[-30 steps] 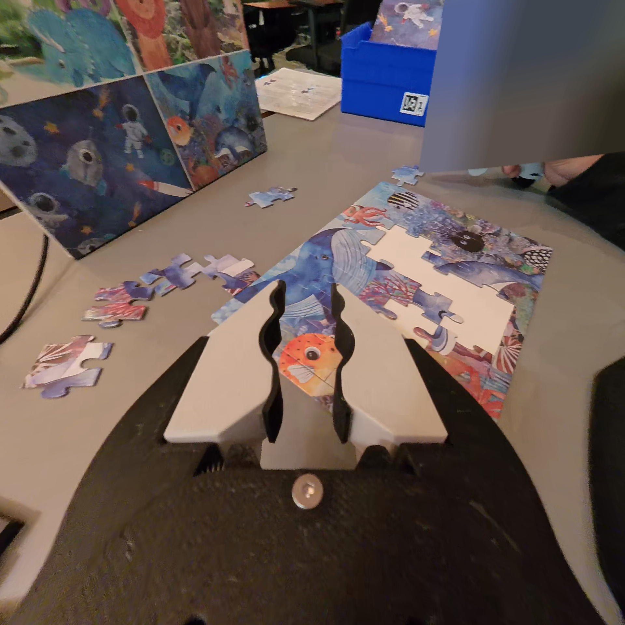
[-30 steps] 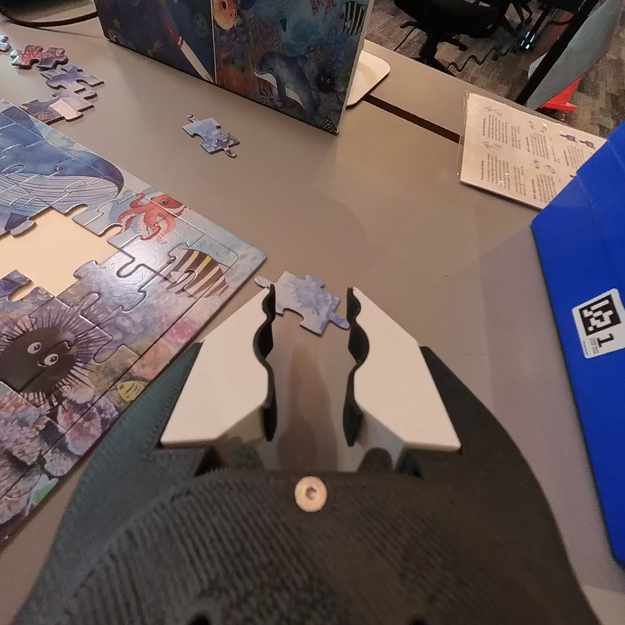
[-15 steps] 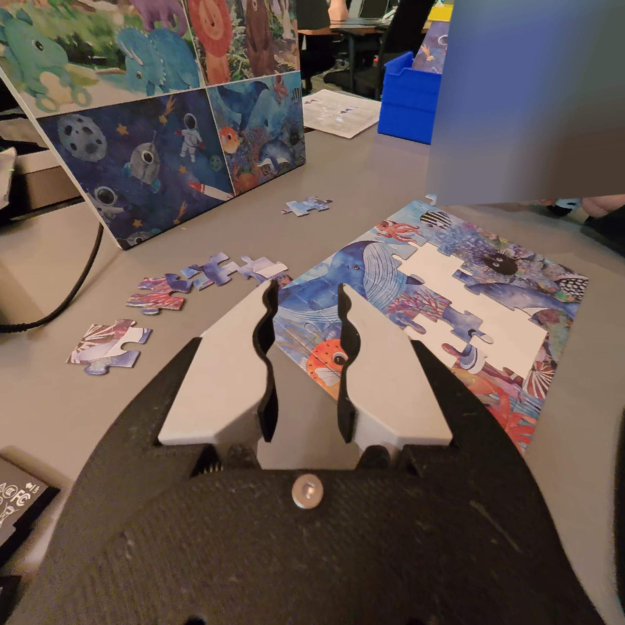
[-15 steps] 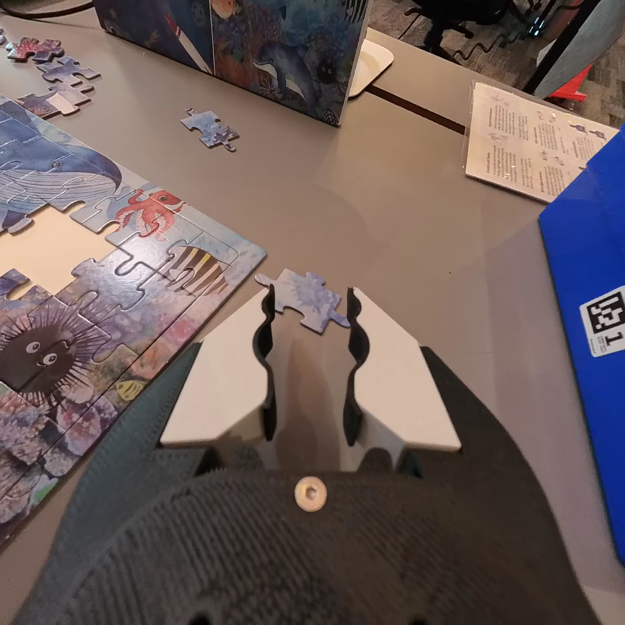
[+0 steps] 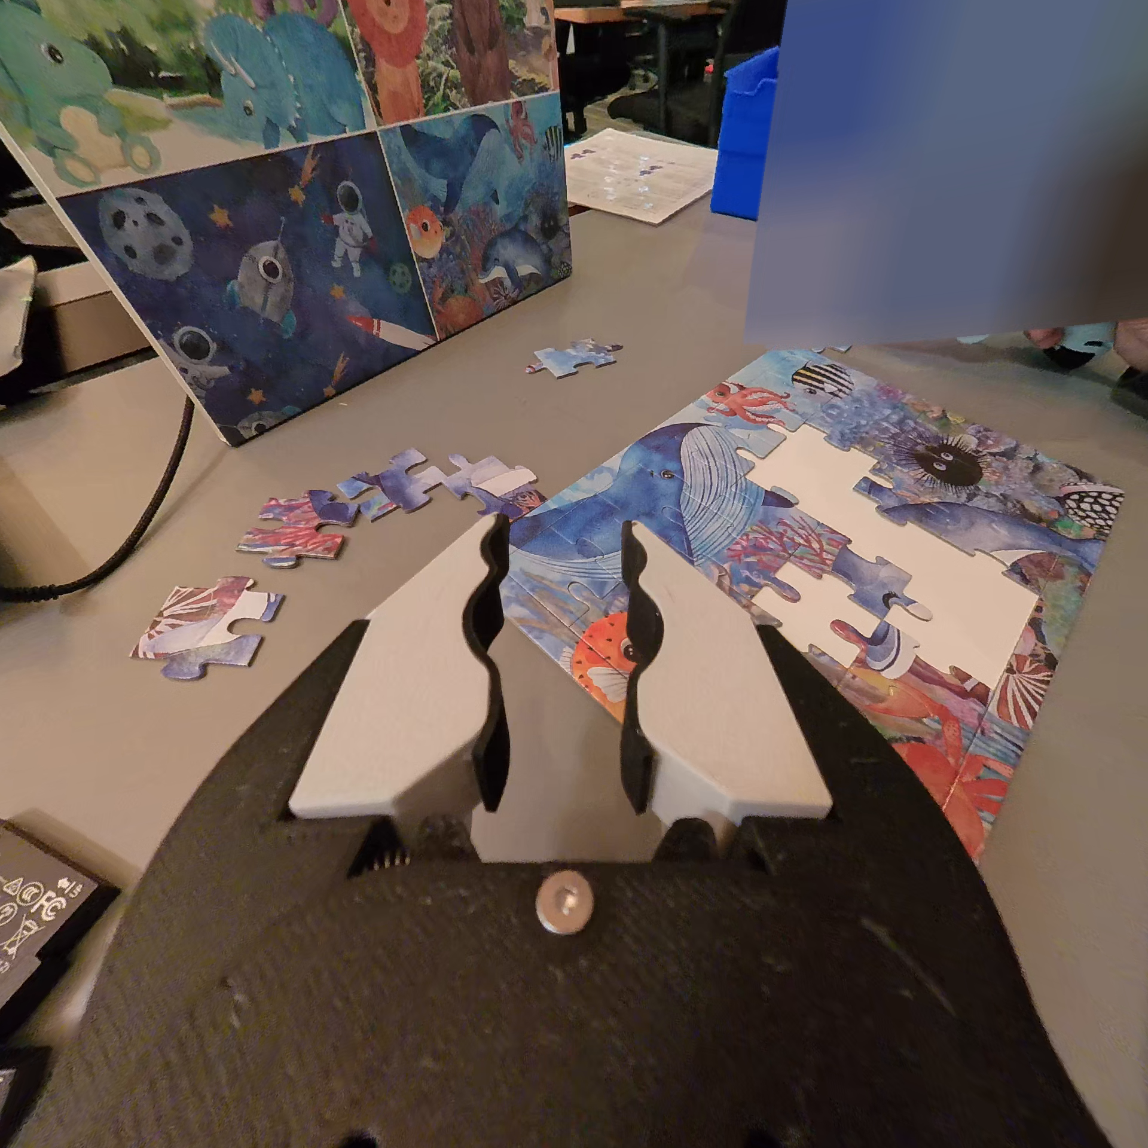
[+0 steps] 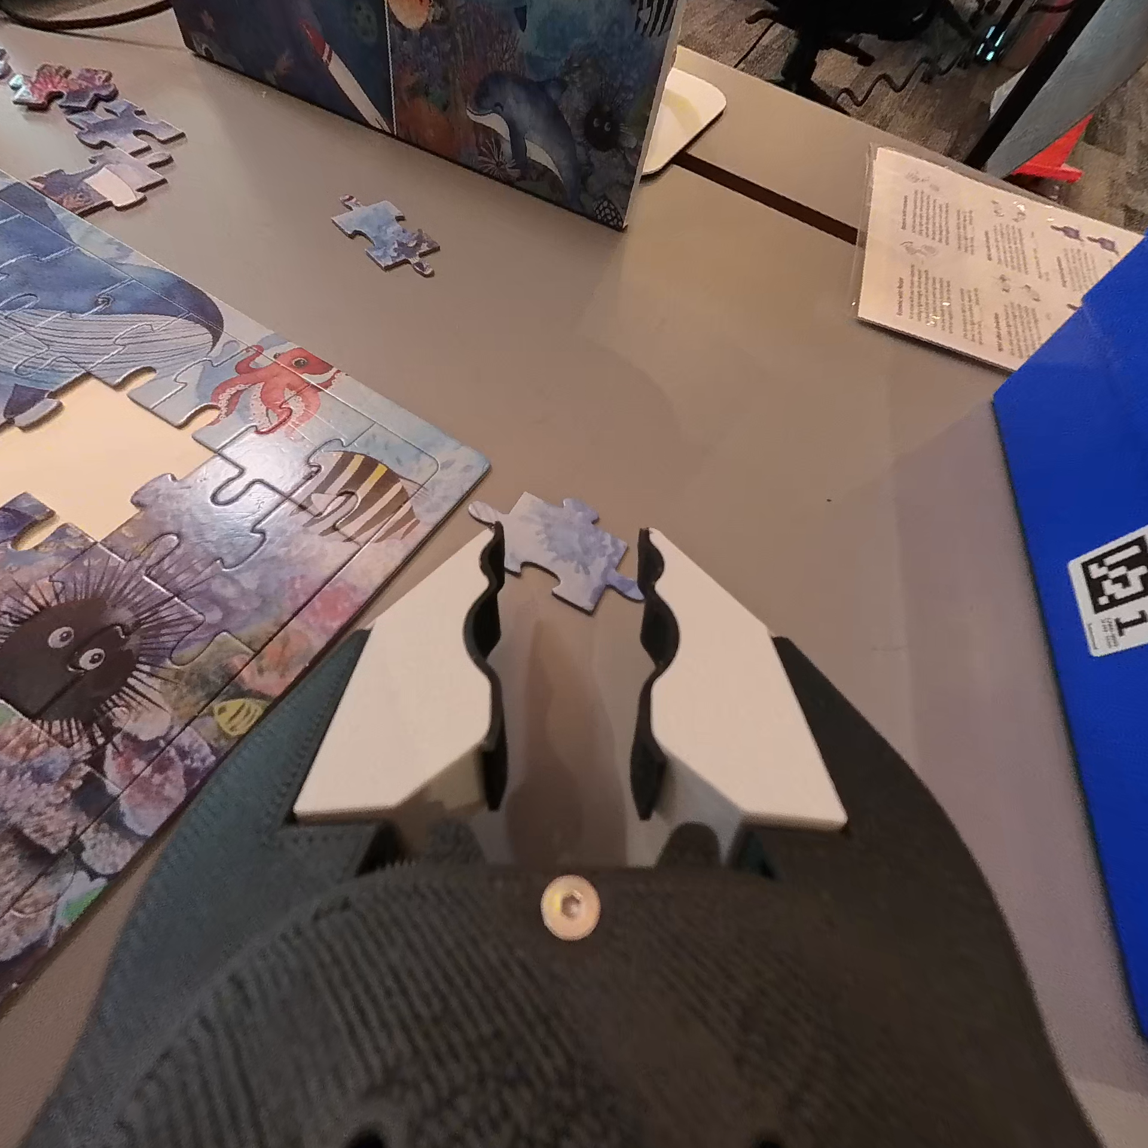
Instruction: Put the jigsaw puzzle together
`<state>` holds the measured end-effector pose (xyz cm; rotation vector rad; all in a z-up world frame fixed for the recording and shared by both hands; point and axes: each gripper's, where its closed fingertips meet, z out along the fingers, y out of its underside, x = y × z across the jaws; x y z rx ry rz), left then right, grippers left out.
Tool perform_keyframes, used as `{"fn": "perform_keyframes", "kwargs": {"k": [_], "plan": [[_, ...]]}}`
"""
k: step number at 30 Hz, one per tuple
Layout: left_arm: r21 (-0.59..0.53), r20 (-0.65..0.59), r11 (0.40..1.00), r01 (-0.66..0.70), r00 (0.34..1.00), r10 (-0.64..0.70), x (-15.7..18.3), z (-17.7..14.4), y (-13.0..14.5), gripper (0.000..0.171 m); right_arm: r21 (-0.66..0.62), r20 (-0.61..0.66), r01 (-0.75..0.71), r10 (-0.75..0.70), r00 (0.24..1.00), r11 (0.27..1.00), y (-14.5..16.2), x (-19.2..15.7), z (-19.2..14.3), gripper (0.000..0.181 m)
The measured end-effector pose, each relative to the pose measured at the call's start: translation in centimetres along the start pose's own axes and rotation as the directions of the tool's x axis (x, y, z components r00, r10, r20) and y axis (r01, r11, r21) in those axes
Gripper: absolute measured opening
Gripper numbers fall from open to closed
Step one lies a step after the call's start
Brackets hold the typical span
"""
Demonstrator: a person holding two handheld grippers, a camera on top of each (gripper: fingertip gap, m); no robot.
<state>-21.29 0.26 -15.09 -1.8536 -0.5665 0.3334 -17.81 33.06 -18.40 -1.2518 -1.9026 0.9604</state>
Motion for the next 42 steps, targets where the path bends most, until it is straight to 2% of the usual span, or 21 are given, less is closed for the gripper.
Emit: {"fn": "perform_keyframes", "kwargs": {"k": [11,42], "plan": [[-0.04,0.013,0.999,-0.01,1.0,0.011,0.01,0.41,0.62,0.034,0.002,-0.002,0.009,-0.009,1.0,1.0,-0.04,-0.09,-0.02,0.042],[-0.058,0.016,0.998,-0.021,1.0,0.022,0.06,0.62,0.85,0.034,-0.008,-0.004,0.021,-0.021,1.0,1.0,0.07,-0.2,0.08,0.042]]}}
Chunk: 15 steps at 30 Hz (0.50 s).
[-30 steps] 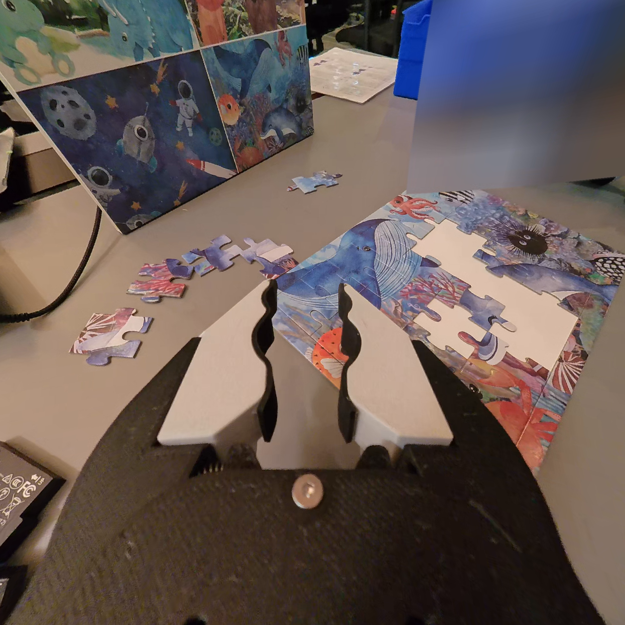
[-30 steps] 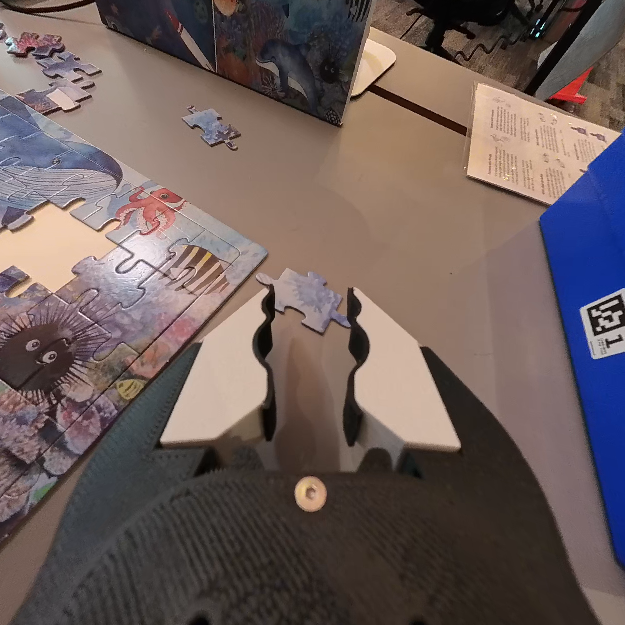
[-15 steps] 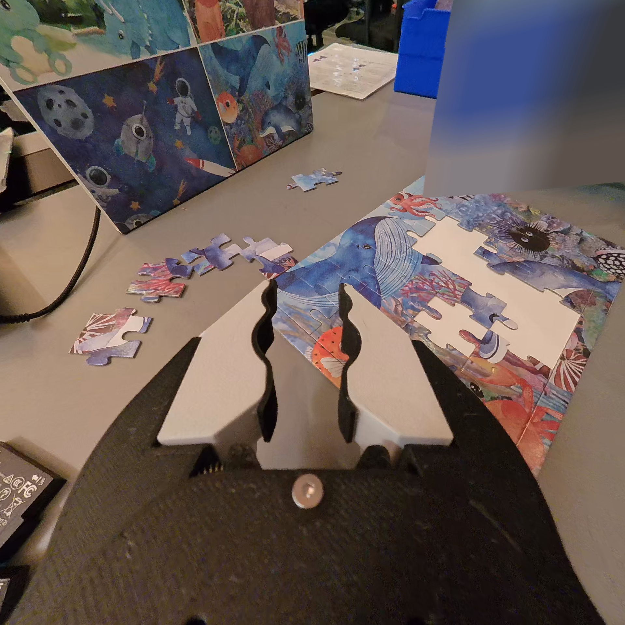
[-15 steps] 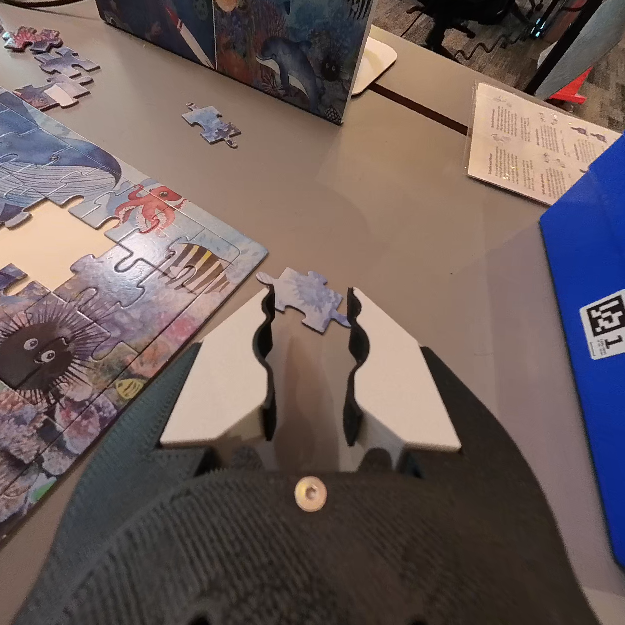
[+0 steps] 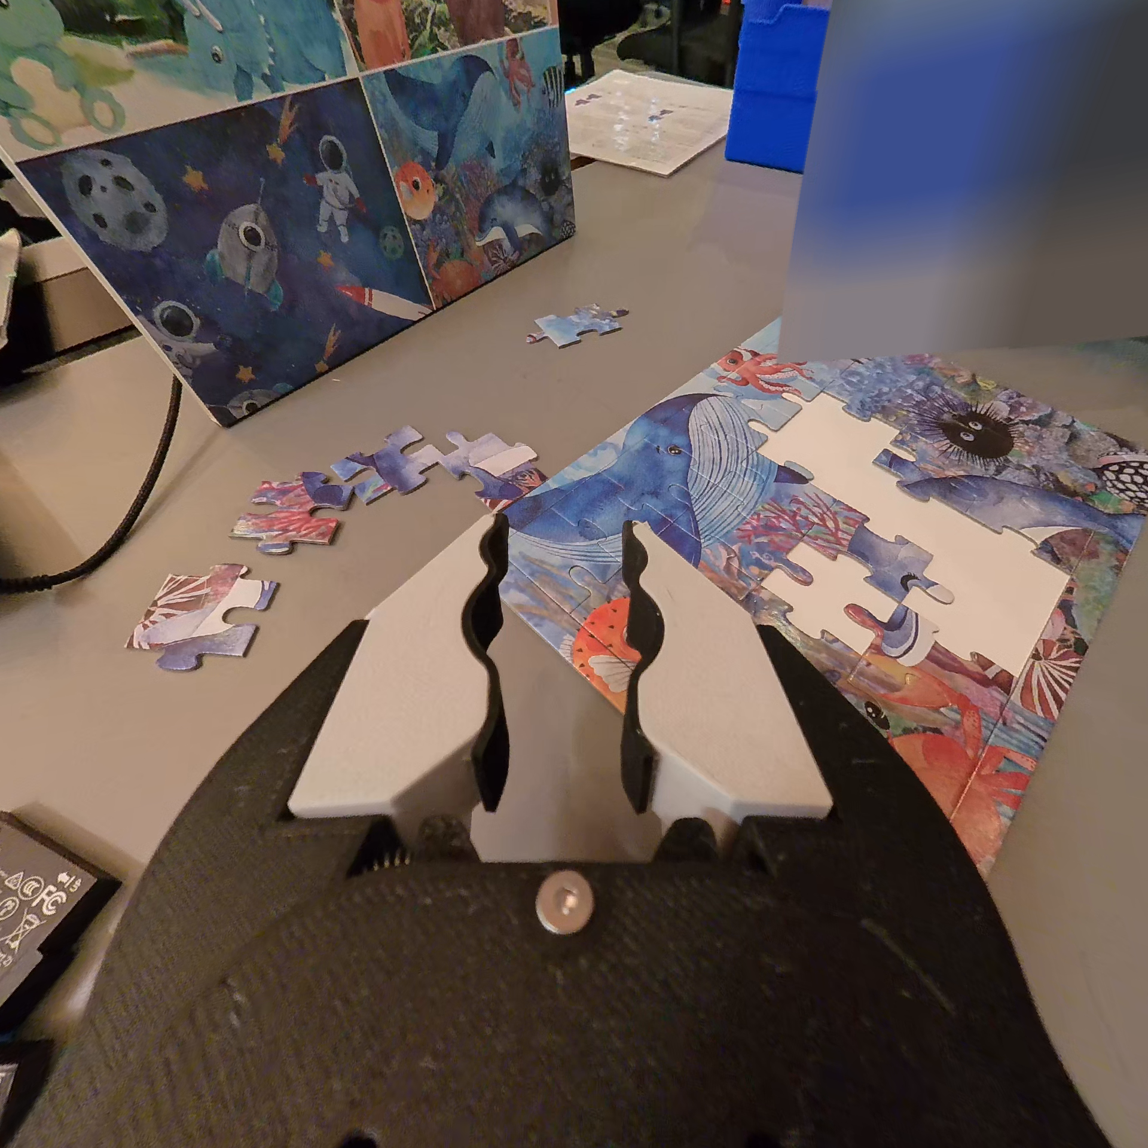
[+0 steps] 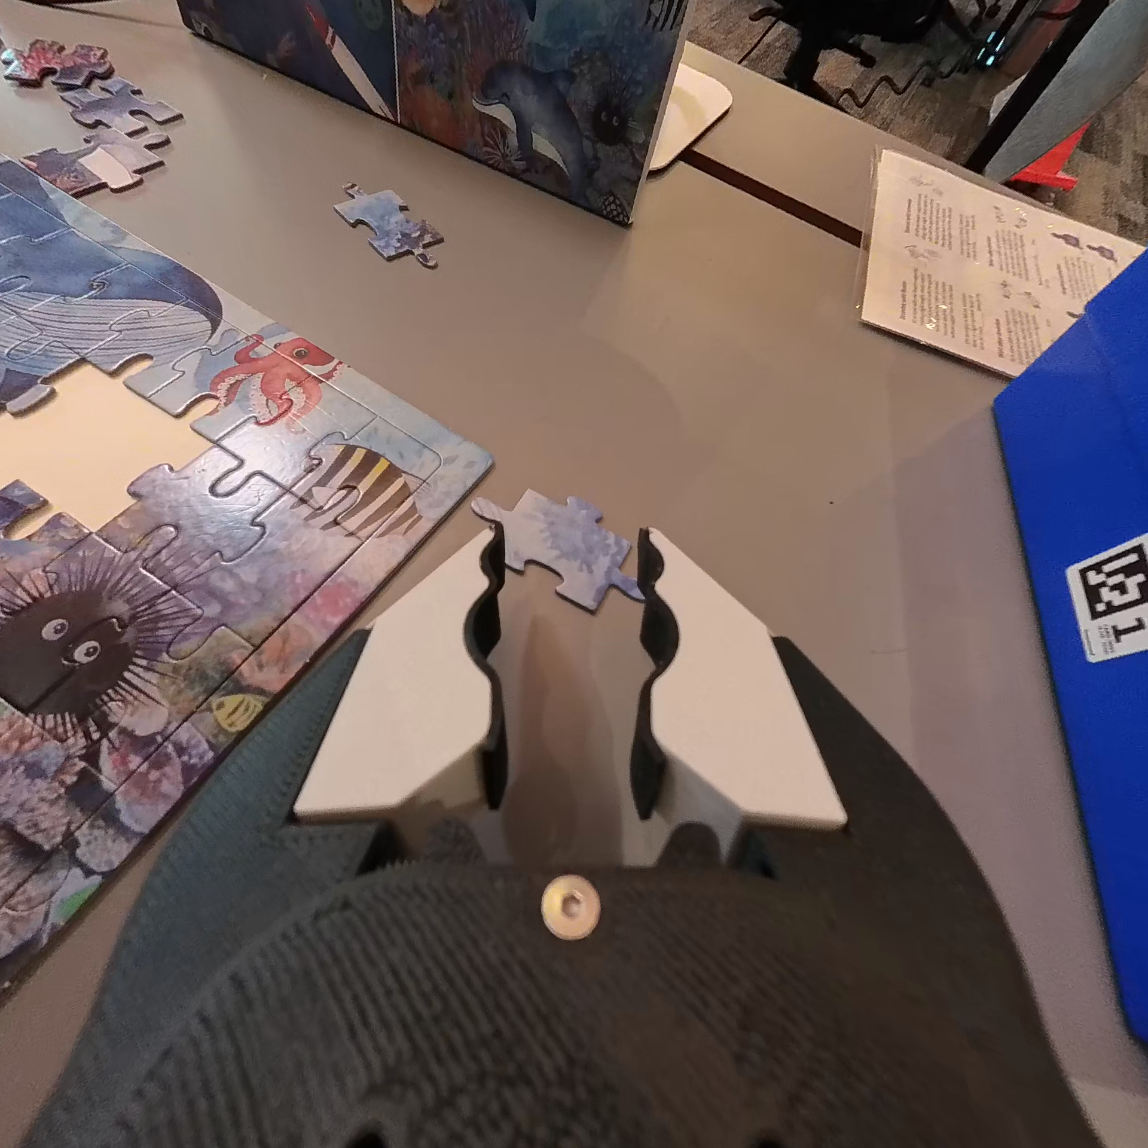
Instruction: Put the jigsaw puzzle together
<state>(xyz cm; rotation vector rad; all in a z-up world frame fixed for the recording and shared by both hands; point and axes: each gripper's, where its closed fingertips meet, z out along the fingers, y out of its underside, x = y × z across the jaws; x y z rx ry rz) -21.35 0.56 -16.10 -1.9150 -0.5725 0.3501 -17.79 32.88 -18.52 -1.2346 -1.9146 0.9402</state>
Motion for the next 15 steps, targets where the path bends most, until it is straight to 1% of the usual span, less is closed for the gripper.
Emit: {"fn": "perform_keyframes", "kwargs": {"k": [13,15], "plan": [[-0.005,-0.004,1.0,0.0,1.0,0.0,0.05,0.06,0.06,0.034,-0.001,0.0,0.002,-0.002,1.0,1.0,0.0,-0.02,0.01,0.042],[-0.011,-0.013,1.0,-0.004,1.0,0.004,0.21,0.1,0.15,0.032,-0.001,0.0,0.002,-0.002,1.0,1.0,0.01,-0.03,0.01,0.042]]}}
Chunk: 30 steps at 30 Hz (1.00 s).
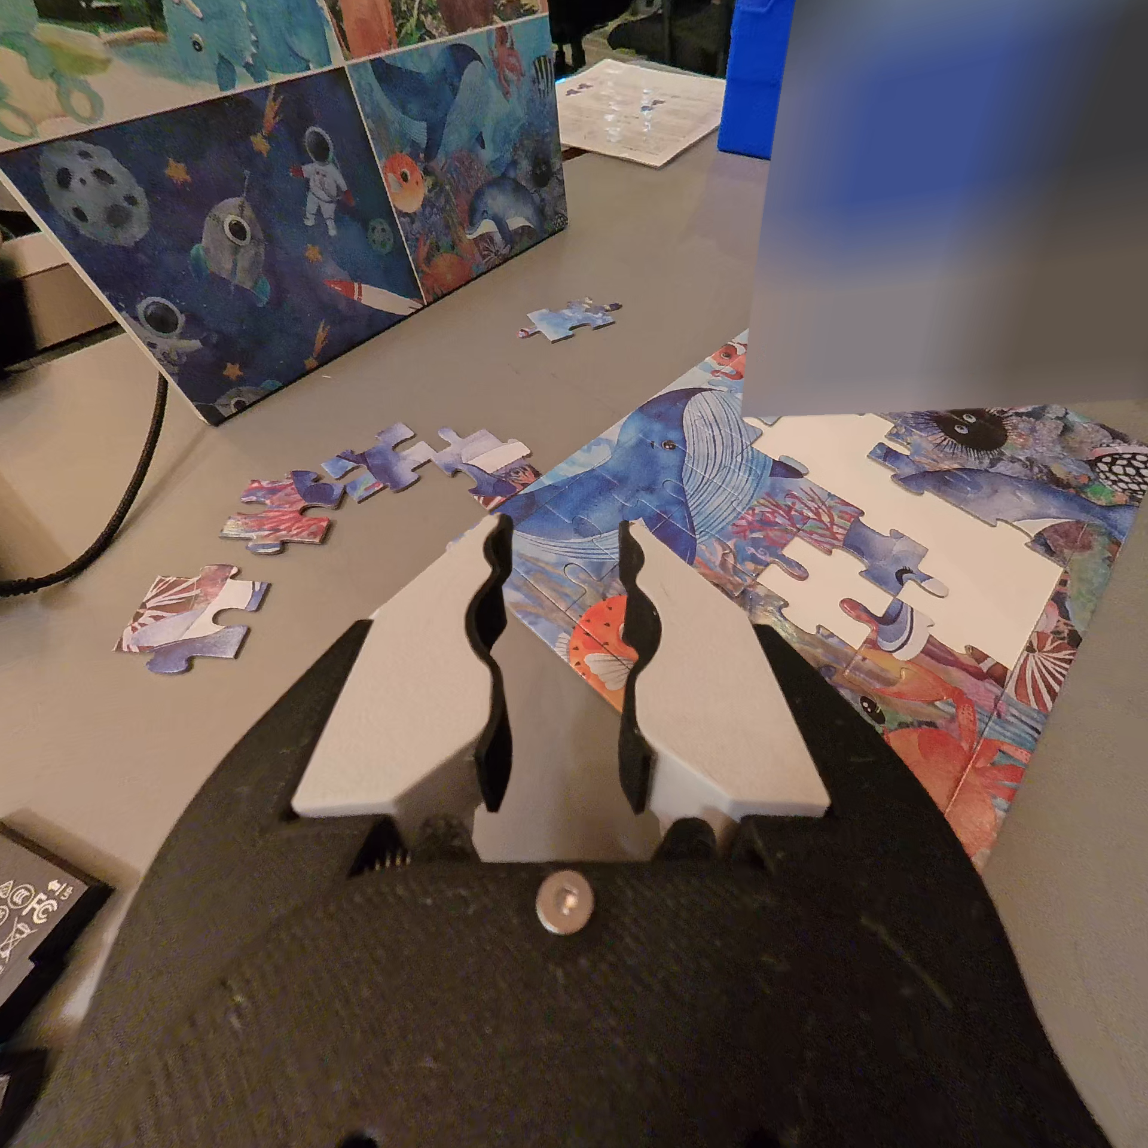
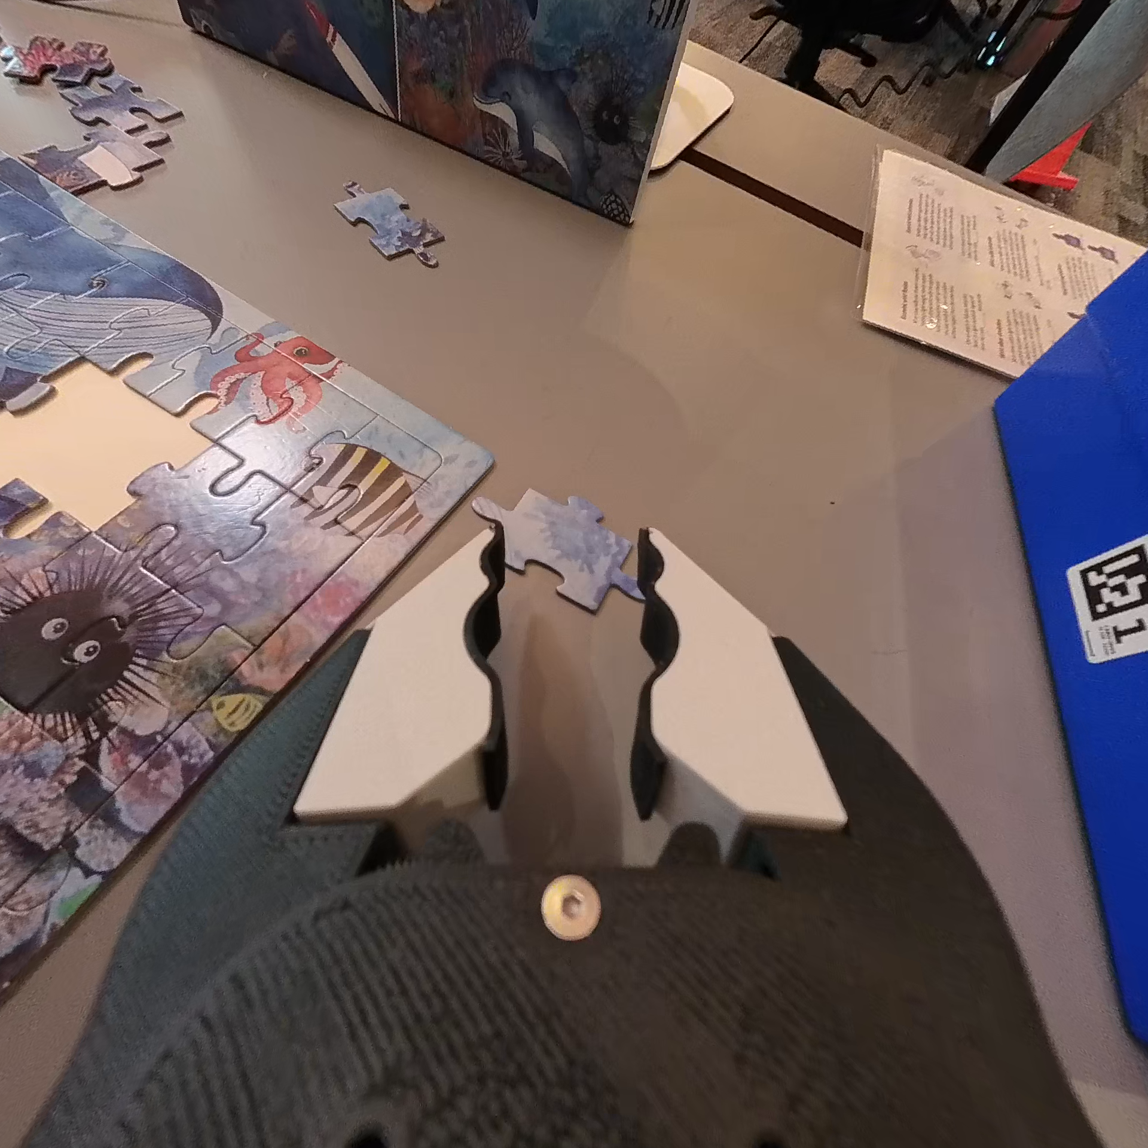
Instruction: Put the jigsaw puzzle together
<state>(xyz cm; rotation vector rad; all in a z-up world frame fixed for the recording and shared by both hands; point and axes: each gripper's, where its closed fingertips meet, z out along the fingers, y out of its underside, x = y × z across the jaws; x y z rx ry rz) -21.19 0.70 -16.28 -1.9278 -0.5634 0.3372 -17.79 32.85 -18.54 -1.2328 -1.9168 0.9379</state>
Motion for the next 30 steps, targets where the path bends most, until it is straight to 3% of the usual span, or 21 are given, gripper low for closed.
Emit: {"fn": "perform_keyframes", "kwargs": {"k": [13,20,30], "plan": [[-0.04,-0.012,0.998,-0.05,0.999,0.05,0.7,0.3,0.5,0.024,-0.002,0.0,0.002,-0.002,1.0,1.0,0.0,0.0,0.0,0.042],[-0.087,-0.014,0.99,-0.107,0.994,0.106,1.1,0.6,1.2,0.01,-0.004,0.0,0.004,-0.004,1.0,1.0,0.1,0.0,0.1,0.042],[-0.109,0.008,0.984,-0.142,0.99,0.144,1.0,0.7,1.6,0.008,-0.006,-0.001,0.007,-0.007,1.0,1.0,0.1,-0.1,0.1,0.042]]}}
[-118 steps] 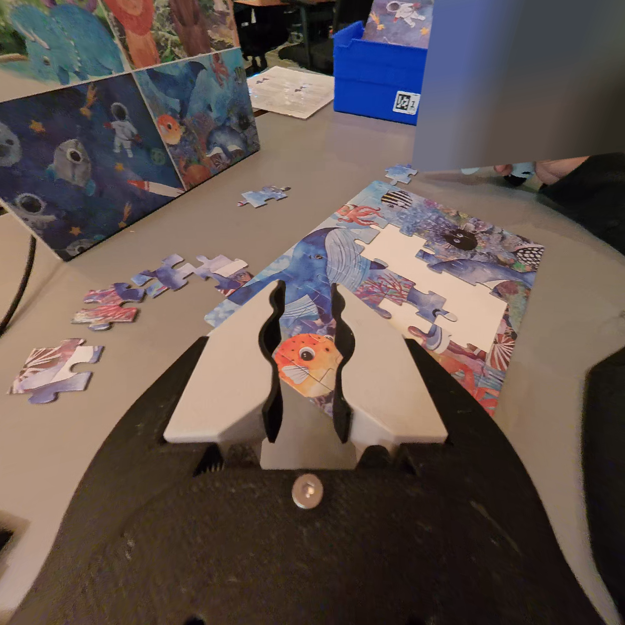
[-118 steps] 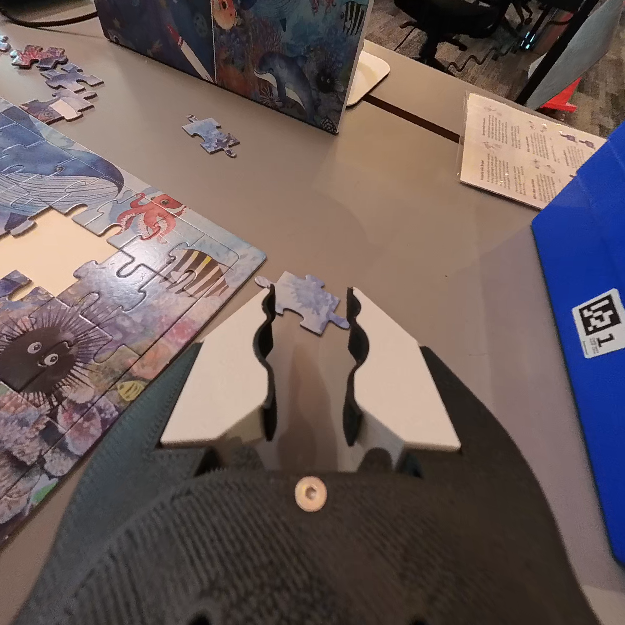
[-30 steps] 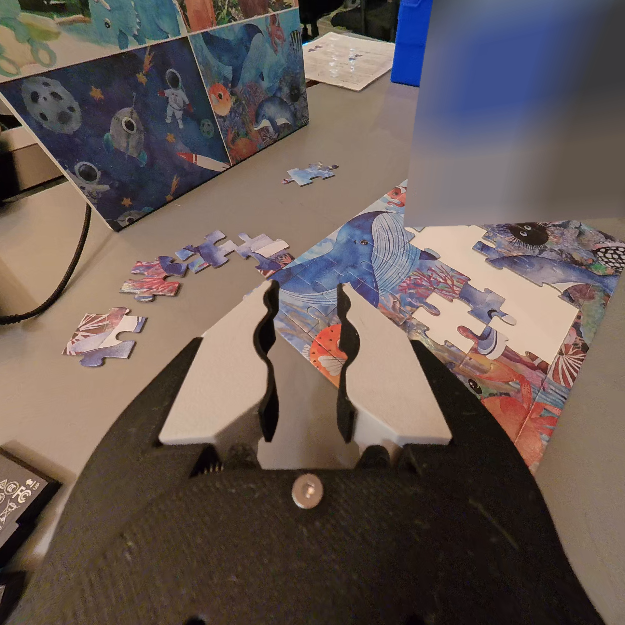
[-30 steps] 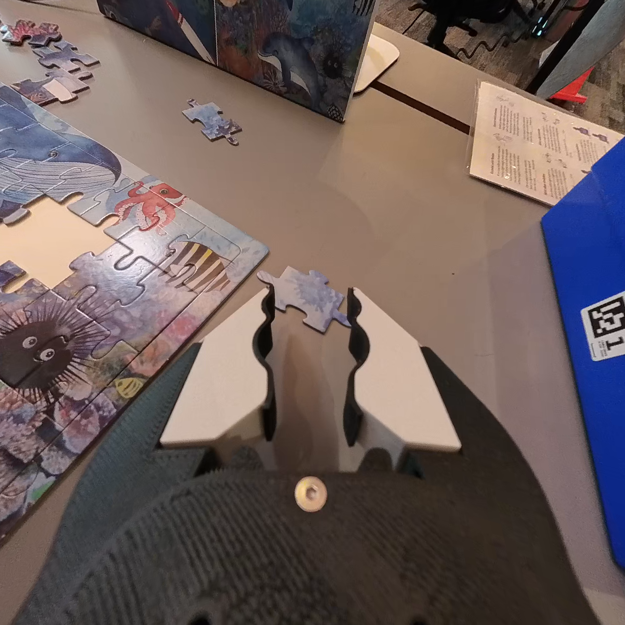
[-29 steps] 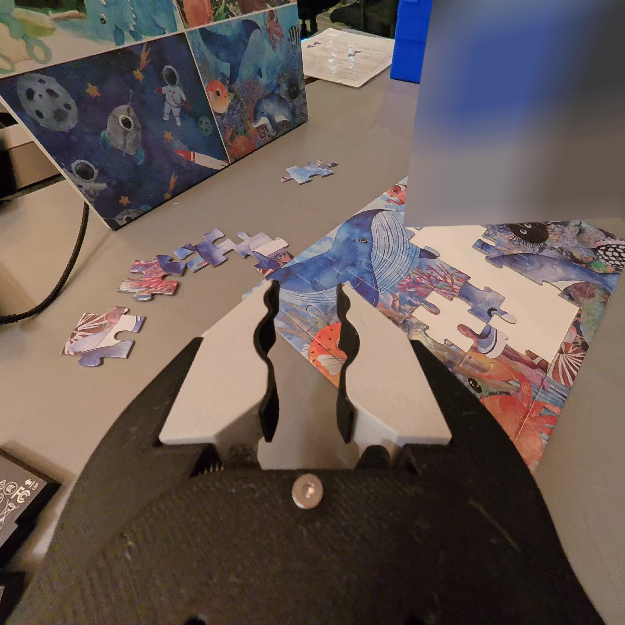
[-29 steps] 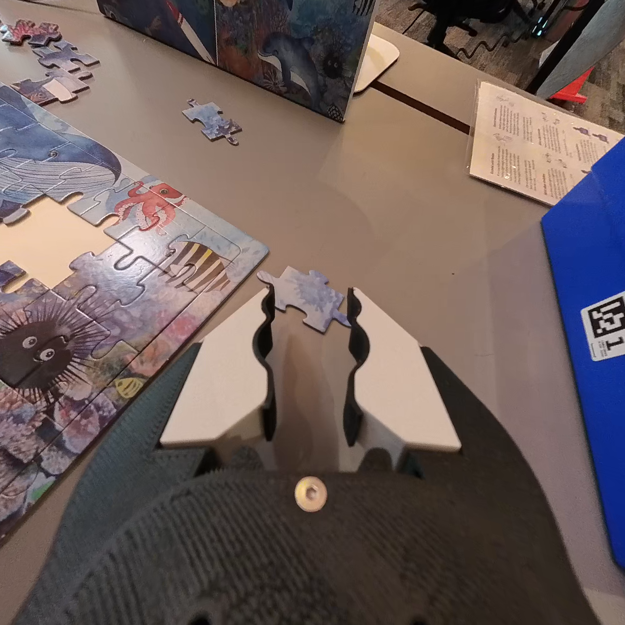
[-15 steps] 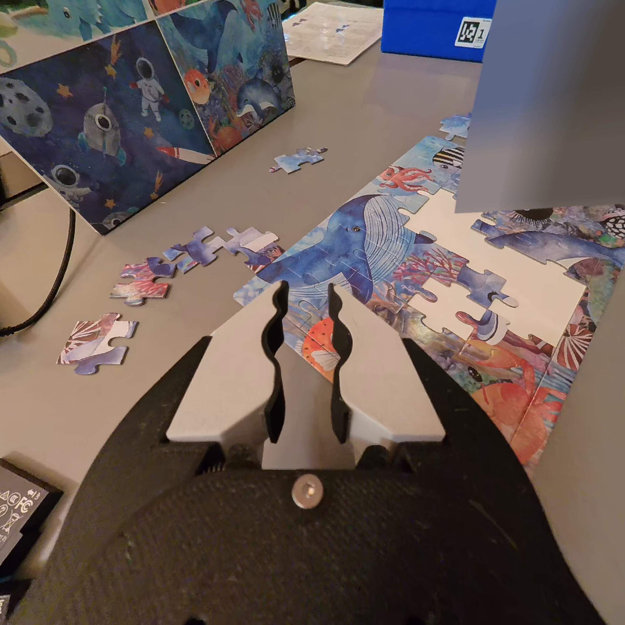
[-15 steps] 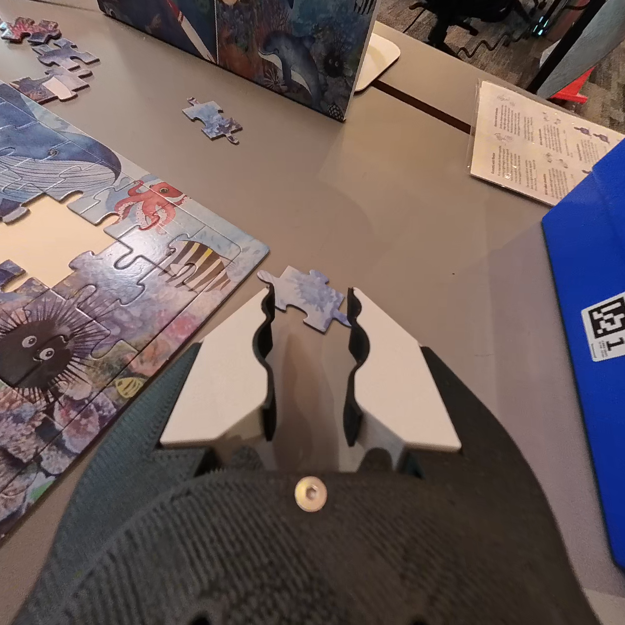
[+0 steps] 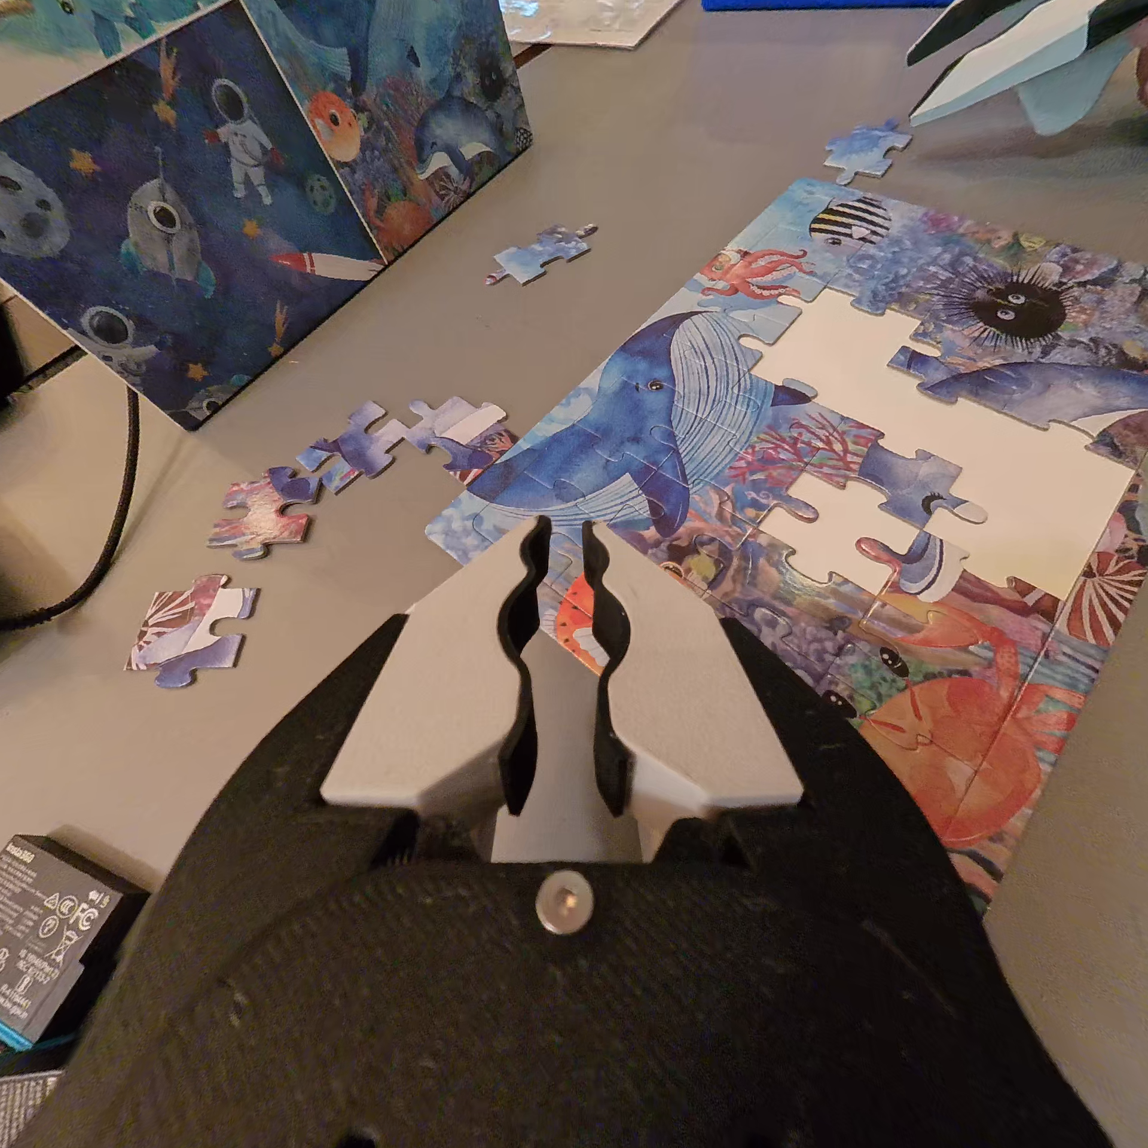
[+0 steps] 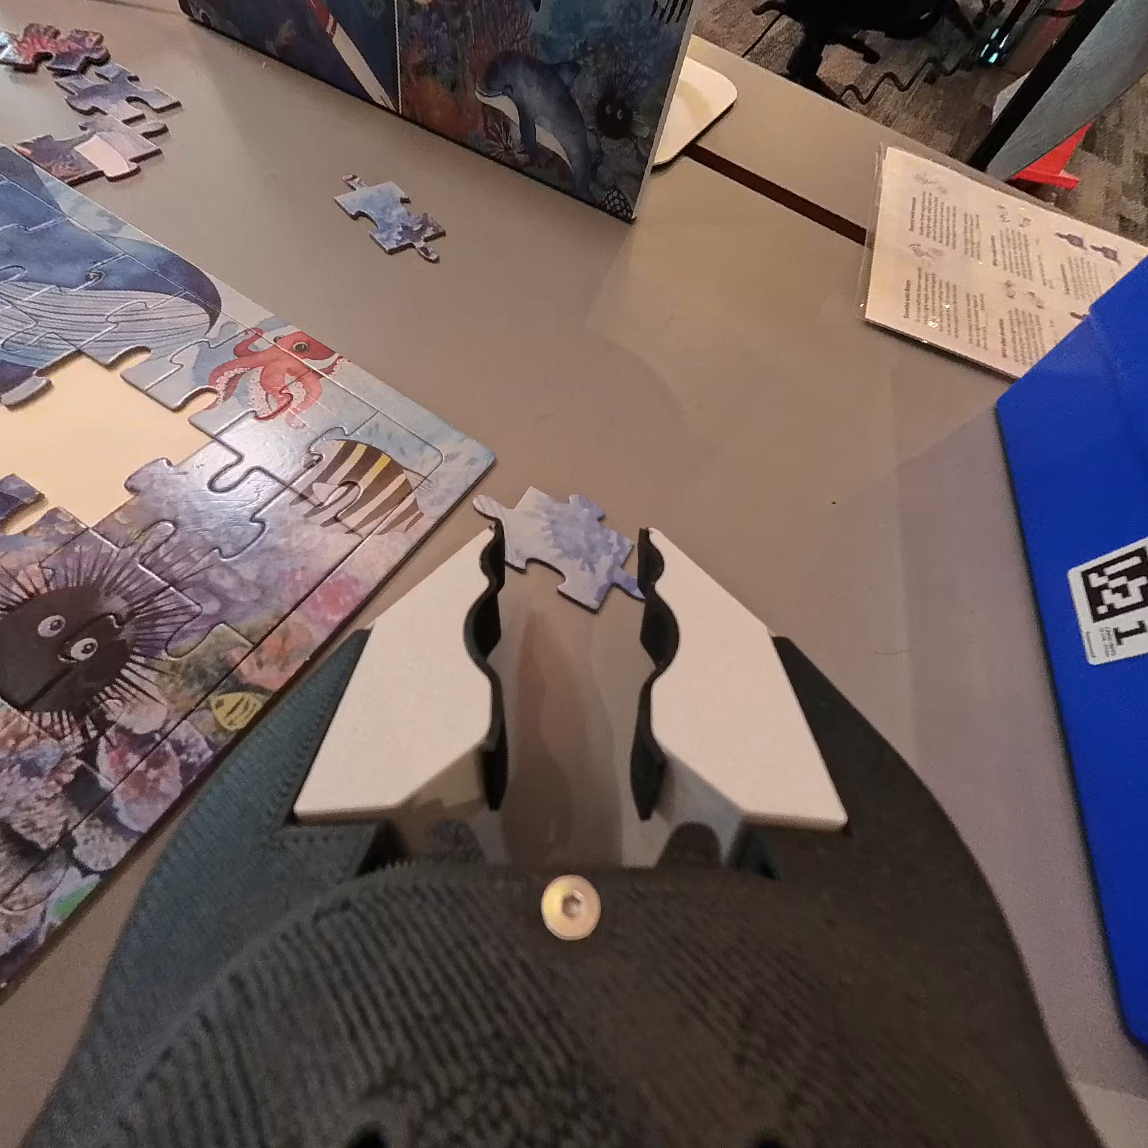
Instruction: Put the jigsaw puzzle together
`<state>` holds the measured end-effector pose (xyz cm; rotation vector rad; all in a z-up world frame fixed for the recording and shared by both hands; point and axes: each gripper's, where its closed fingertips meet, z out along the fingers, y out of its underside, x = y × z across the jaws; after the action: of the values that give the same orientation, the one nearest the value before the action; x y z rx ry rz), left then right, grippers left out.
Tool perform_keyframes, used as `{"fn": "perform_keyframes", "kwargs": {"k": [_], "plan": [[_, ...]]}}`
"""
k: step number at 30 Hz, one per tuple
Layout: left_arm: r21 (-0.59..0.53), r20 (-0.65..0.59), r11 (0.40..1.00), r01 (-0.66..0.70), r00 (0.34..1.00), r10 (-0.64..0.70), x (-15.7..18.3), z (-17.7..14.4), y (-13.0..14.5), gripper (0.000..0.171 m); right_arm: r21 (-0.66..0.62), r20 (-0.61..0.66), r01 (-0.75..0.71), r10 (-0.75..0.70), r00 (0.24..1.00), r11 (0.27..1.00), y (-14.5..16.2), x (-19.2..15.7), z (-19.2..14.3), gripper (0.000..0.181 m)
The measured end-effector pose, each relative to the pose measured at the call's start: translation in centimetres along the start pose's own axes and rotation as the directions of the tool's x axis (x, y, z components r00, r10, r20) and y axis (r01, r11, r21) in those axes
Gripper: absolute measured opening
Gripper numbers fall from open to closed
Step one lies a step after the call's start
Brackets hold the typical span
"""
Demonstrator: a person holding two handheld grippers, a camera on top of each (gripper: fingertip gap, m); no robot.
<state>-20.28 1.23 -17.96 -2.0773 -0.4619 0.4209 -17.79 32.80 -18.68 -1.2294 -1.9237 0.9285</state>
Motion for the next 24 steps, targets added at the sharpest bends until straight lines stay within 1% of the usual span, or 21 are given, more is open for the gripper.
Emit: {"fn": "perform_keyframes", "kwargs": {"k": [1,2,4,5,6,9,11,13,15,17,20,24], "plan": [[-0.004,0.014,1.0,0.004,1.0,-0.004,-0.3,0.0,0.1,0.008,0.0,0.0,0.0,0.0,1.0,1.0,0.0,0.0,0.0,0.042],[-0.017,0.055,1.0,0.009,0.998,-0.008,-1.0,-0.1,0.4,0.008,-0.001,0.0,0.001,-0.001,1.0,1.0,0.0,0.0,0.0,0.042],[-0.063,0.205,0.998,0.009,0.979,0.004,-3.9,-0.6,1.2,0.012,-0.002,0.0,-0.001,0.001,1.0,1.0,0.0,0.0,0.0,0.042],[-0.081,0.278,0.997,0.02,0.961,0.003,-5.6,-0.9,1.6,0.018,-0.002,0.001,-0.003,0.003,1.0,1.0,0.0,0.0,0.0,0.042],[-0.1,0.321,0.994,0.044,0.947,-0.009,-7.0,-1.2,2.0,0.029,-0.002,0.001,-0.005,0.005,1.0,1.0,0.0,0.0,0.0,0.042],[-0.165,0.375,0.974,0.153,0.923,-0.082,-10.7,-1.5,3.6,0.059,-0.001,0.003,-0.008,0.008,1.0,1.0,0.0,0.0,0.0,0.042],[-0.215,0.381,0.955,0.206,0.918,-0.112,-12.7,-1.2,4.5,0.067,0.0,0.003,-0.008,0.008,1.0,1.0,0.0,0.0,0.0,0.042],[-0.241,0.365,0.935,0.261,0.917,-0.162,-13.8,-0.5,5.3,0.069,0.001,0.002,-0.008,0.008,1.0,1.0,0.0,0.1,0.0,0.042],[-0.266,0.323,0.912,0.312,0.921,-0.22,-14.0,0.4,6.0,0.072,0.003,0.001,-0.009,0.009,1.0,1.0,-0.1,0.1,-0.1,0.042],[-0.257,0.286,0.906,0.336,0.922,-0.261,-14.0,0.9,6.0,0.073,0.004,0.001,-0.01,0.01,1.0,1.0,0.0,0.1,-0.1,0.042],[-0.254,0.268,0.903,0.348,0.922,-0.28,-14.0,1.1,6.0,0.071,-0.002,0.004,-0.012,0.012,1.0,1.0,0.0,0.1,0.0,0.042],[-0.239,0.274,0.905,0.351,0.919,-0.284,-14.3,1.1,5.9,0.066,-0.007,0.009,-0.013,0.013,1.0,1.0,0.1,0.0,0.0,0.042]]}}
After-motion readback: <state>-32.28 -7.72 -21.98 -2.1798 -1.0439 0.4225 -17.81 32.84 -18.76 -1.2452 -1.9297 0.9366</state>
